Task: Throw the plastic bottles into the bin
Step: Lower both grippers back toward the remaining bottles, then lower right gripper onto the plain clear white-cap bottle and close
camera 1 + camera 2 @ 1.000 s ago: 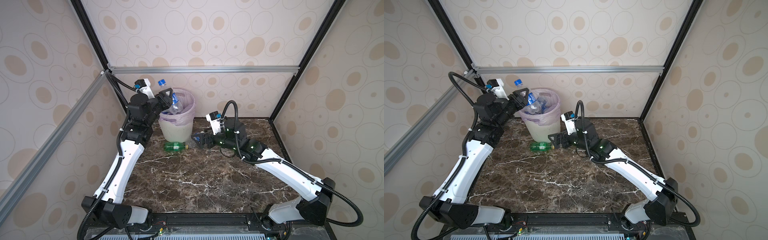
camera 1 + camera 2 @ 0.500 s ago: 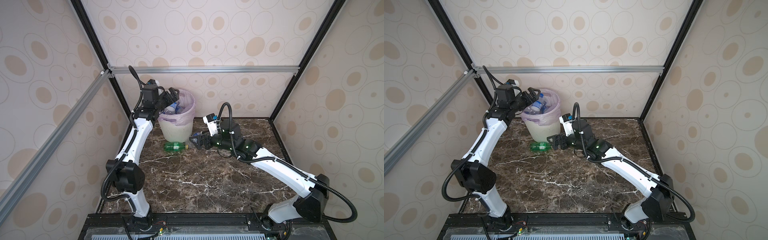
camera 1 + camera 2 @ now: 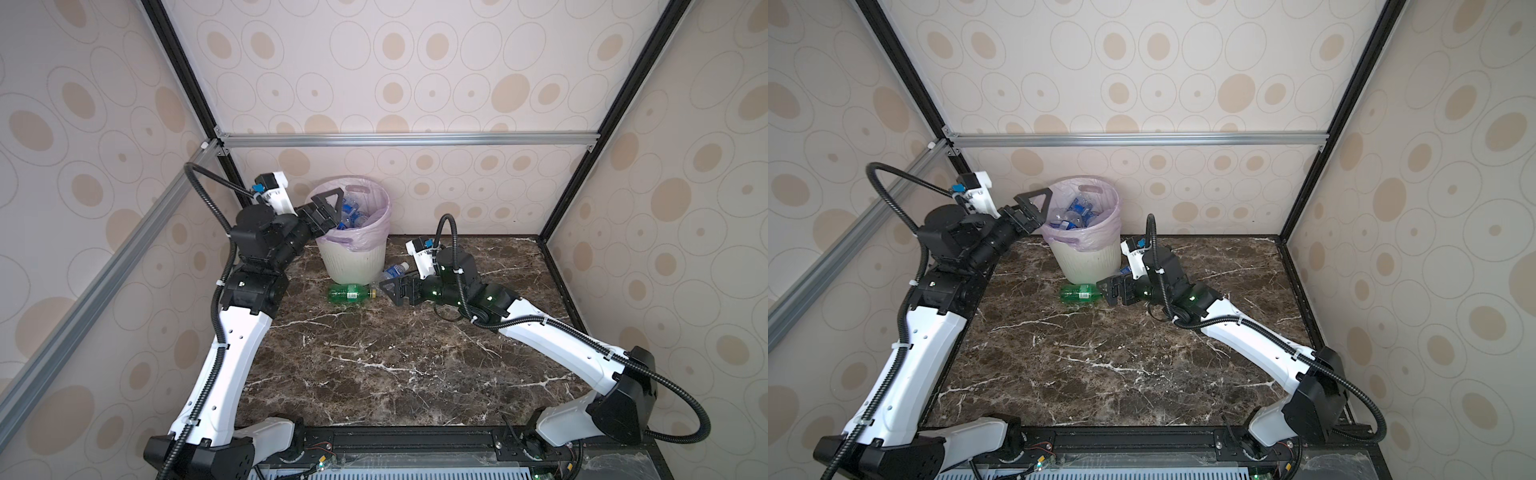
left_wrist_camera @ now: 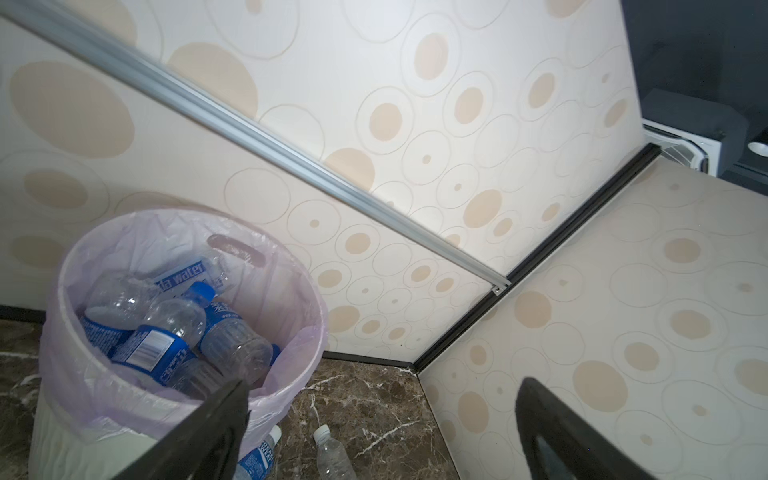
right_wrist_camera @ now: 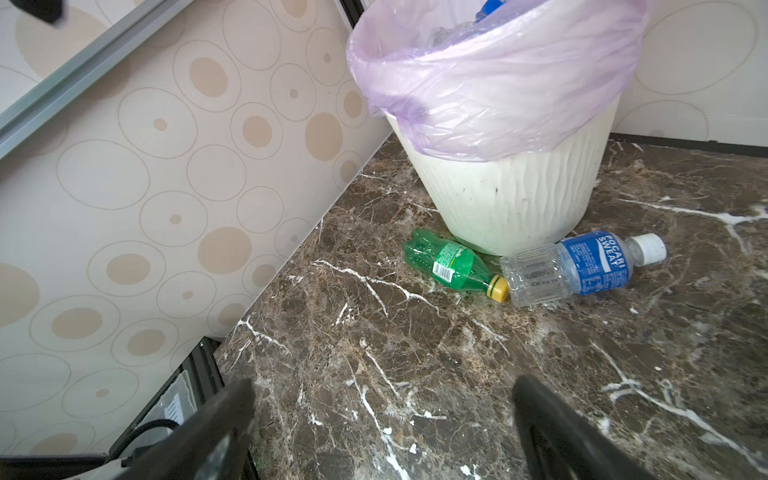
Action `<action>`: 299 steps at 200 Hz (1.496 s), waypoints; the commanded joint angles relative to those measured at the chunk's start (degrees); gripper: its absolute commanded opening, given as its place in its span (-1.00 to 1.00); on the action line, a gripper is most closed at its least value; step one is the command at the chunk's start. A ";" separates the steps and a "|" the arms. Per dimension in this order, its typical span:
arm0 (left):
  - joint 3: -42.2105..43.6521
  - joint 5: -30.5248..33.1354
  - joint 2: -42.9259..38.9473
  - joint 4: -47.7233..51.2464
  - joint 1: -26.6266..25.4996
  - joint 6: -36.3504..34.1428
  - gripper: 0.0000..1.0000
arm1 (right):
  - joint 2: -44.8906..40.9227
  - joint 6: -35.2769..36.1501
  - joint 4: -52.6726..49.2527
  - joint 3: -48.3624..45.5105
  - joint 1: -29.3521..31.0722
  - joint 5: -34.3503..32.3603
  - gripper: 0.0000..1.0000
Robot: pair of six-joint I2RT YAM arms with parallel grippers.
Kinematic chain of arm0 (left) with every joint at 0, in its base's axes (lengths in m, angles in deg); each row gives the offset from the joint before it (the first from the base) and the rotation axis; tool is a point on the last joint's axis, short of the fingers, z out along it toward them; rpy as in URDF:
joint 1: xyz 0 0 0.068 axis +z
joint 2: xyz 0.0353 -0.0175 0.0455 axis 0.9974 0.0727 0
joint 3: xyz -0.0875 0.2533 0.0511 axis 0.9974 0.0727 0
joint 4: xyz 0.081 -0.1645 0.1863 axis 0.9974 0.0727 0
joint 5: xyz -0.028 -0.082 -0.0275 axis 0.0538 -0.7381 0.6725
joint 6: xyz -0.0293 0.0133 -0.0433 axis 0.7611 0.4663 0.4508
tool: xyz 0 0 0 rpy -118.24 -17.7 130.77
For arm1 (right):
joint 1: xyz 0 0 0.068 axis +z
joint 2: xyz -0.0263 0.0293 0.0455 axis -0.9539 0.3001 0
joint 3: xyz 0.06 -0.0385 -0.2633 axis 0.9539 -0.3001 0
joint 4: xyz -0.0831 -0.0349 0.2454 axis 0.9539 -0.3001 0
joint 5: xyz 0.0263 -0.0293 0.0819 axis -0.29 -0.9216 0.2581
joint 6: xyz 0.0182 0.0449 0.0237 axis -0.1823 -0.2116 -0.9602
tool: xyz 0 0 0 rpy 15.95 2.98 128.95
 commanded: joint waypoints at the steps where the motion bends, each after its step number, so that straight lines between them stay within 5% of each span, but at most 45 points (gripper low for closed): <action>1: 6.68 -1.97 -0.02 -0.22 -0.13 2.09 0.98 | -1.92 -0.39 -3.45 -0.80 -0.05 -4.54 1.00; 91: 32.96 -5.76 -7.06 -11.84 -1.60 10.62 0.98 | 2.60 -0.37 -15.74 -4.00 -13.91 -6.41 1.00; 162: 42.53 -7.19 -0.55 -24.43 -8.16 18.59 0.98 | 16.85 4.23 -17.38 -0.60 -22.45 -9.48 0.99; 227: 42.22 -6.94 5.89 -28.54 -13.05 20.99 0.98 | 28.87 6.08 -16.43 7.74 -23.48 -11.36 0.88; 299: 41.90 -7.62 9.12 -30.00 -13.55 21.69 0.98 | 33.45 6.45 -16.45 9.00 -23.48 -10.74 0.51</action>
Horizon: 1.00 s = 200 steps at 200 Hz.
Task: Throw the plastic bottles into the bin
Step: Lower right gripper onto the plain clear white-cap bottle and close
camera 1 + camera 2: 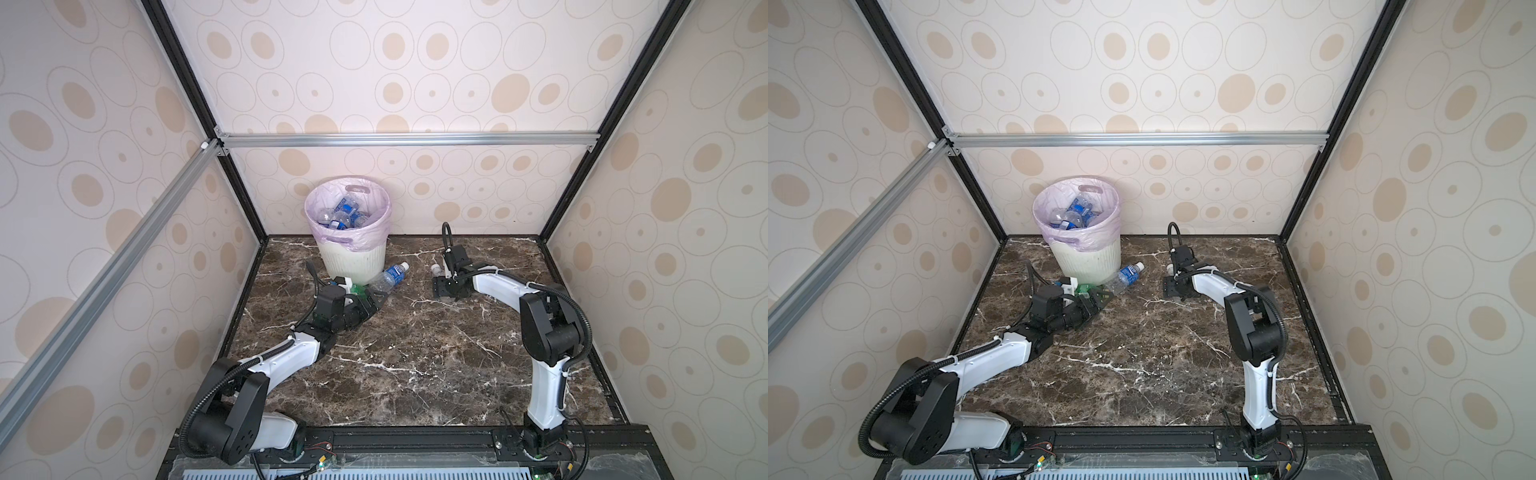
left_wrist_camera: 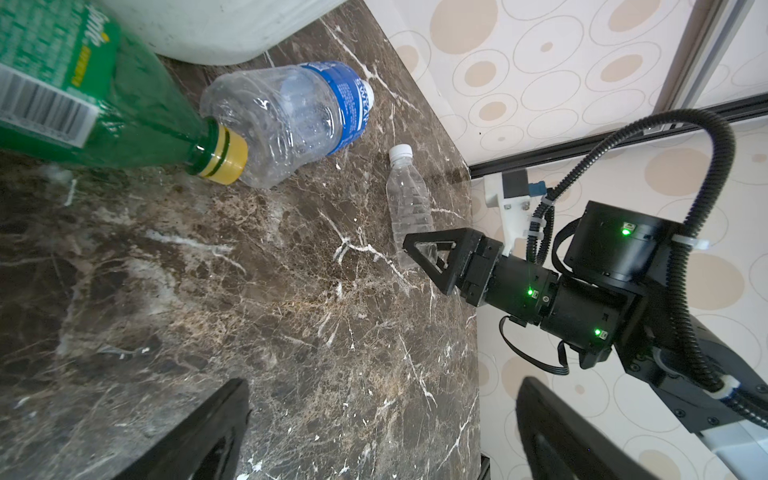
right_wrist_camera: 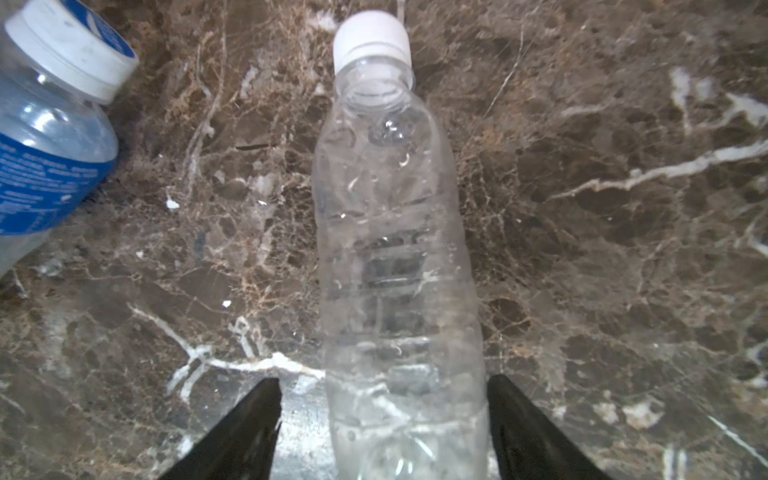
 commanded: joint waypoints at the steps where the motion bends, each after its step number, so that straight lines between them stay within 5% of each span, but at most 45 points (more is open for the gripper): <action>1: -1.54 -1.00 0.72 -2.78 -0.67 1.41 0.98 | 0.56 0.57 -0.78 0.13 -0.20 -0.10 0.50; 77: -1.37 -0.76 1.35 -3.99 -2.15 2.85 0.98 | -4.66 -0.72 -0.11 -6.81 -0.21 2.86 0.01; 200: -2.98 -1.28 6.18 -5.68 -6.21 4.79 0.97 | -23.26 -1.20 1.81 -22.40 5.75 12.80 -0.02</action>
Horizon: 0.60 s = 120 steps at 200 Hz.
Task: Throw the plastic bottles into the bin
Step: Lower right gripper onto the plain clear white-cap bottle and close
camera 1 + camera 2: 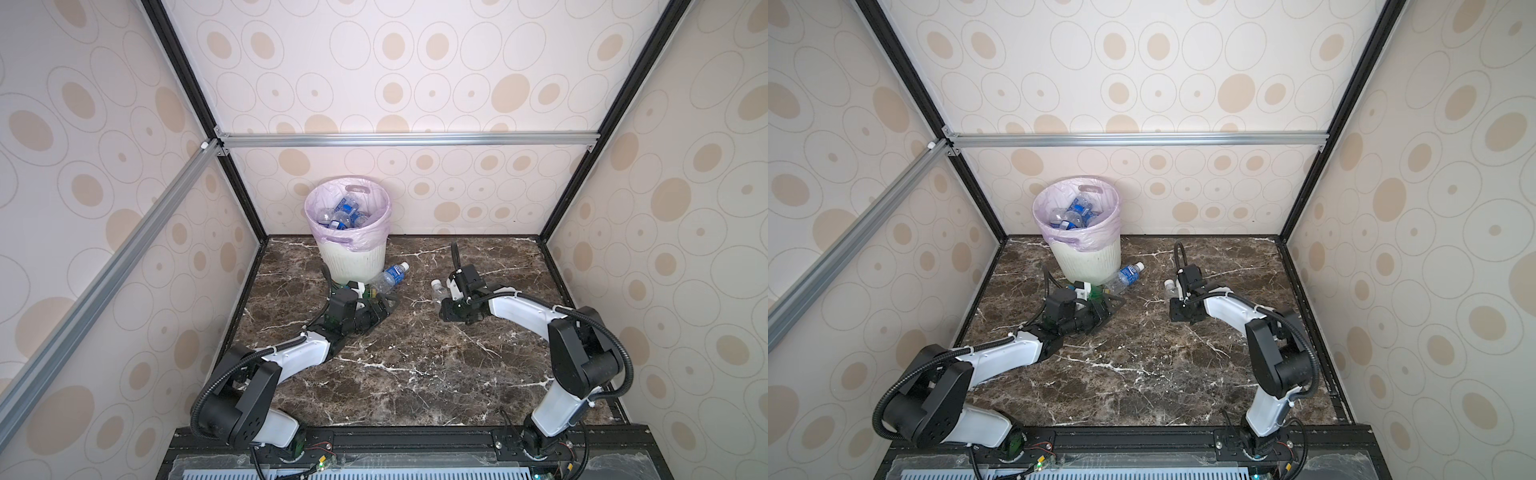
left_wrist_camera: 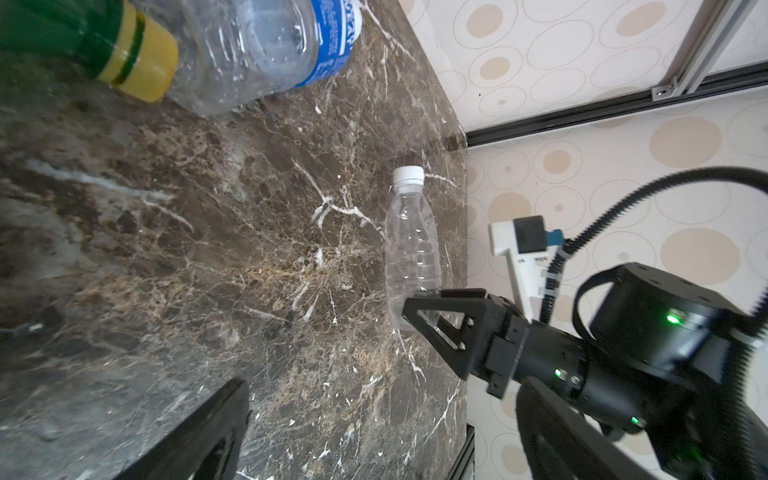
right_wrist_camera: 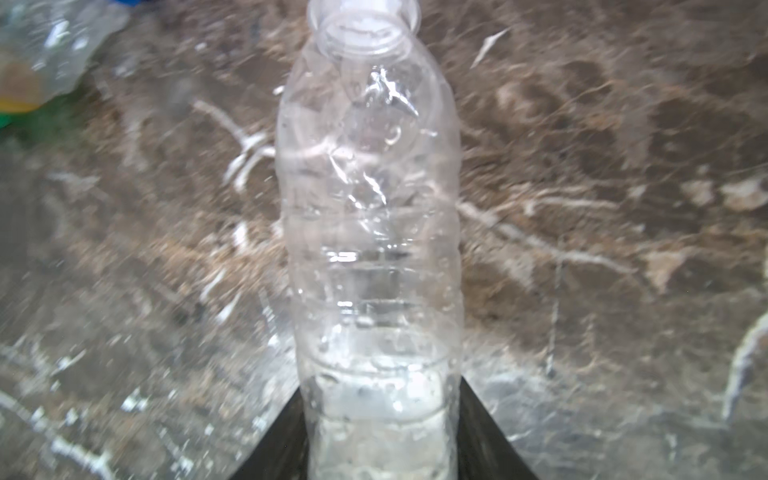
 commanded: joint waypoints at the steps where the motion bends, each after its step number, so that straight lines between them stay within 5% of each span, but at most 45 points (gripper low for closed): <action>1: -2.57 -0.54 0.95 -1.88 -0.95 1.05 0.97 | -4.20 0.58 0.43 -1.25 2.41 2.94 -0.02; 120: -5.56 -1.07 3.37 -4.22 -1.23 1.40 0.75 | -9.24 3.11 2.79 2.49 12.44 10.02 -0.02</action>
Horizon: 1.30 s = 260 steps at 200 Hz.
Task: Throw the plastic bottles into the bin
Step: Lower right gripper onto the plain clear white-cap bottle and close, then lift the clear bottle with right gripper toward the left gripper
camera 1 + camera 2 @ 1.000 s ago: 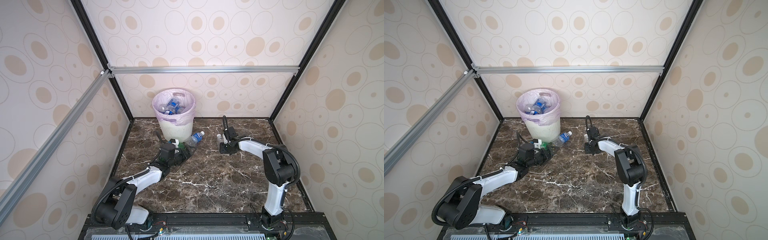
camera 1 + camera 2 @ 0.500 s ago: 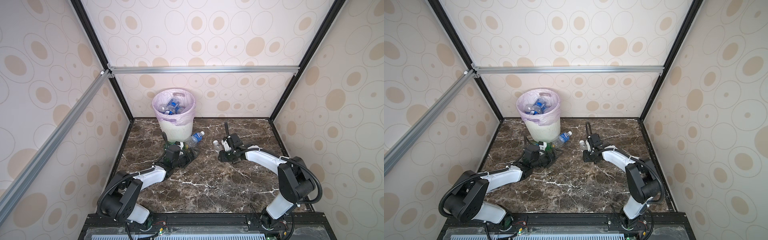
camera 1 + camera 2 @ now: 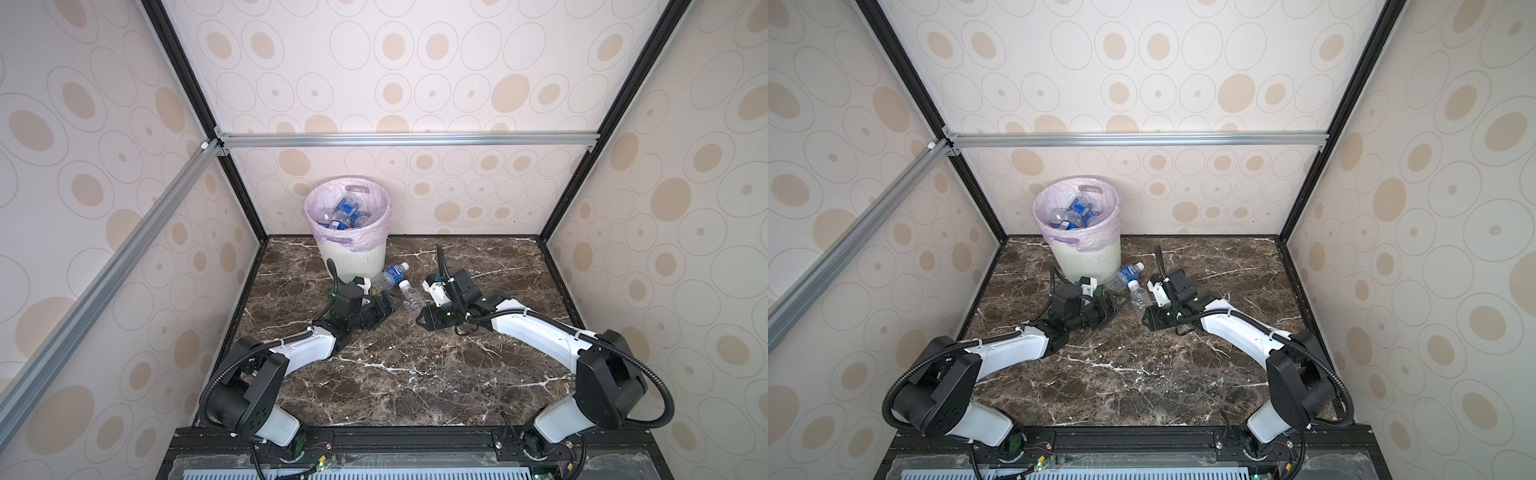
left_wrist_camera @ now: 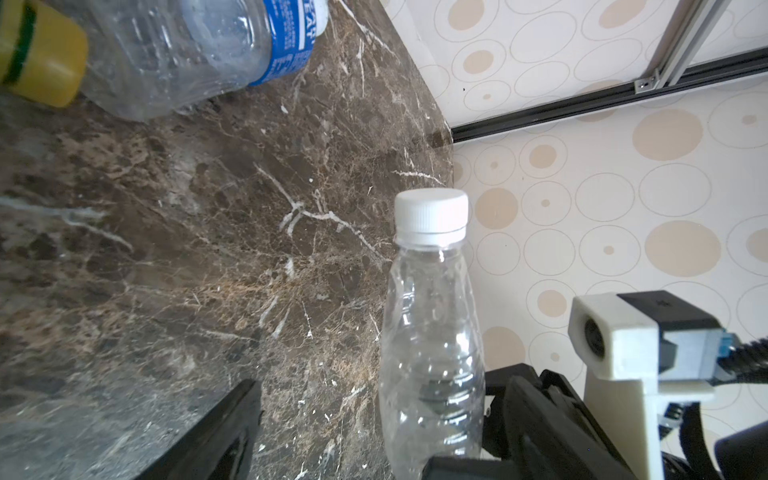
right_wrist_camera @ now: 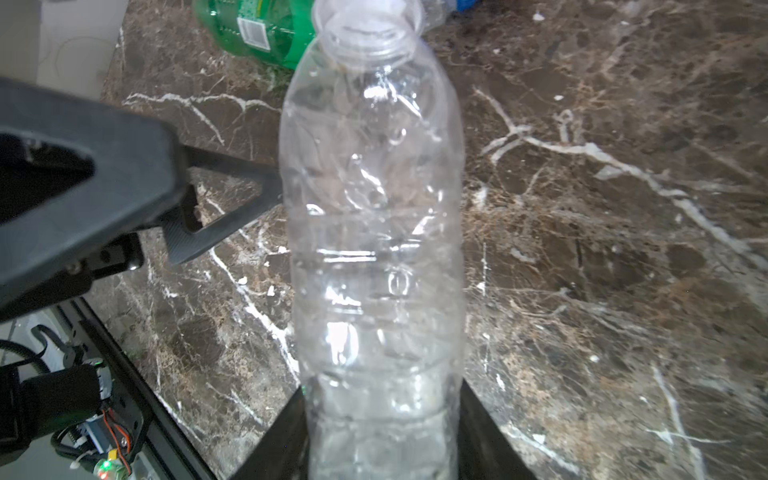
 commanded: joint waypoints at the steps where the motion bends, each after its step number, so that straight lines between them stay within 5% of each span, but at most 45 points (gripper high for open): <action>1: -2.30 -0.57 0.82 -1.78 -0.39 0.92 0.74 | -0.60 1.13 1.58 2.39 1.92 1.99 -0.02; 132: -2.07 1.35 -0.86 -2.20 -0.50 1.80 0.04 | -1.46 0.01 3.48 3.57 4.56 3.30 0.06; 260: -1.93 5.76 -7.22 4.68 2.02 1.20 -0.04 | -7.08 0.37 2.87 3.38 4.55 -0.11 0.87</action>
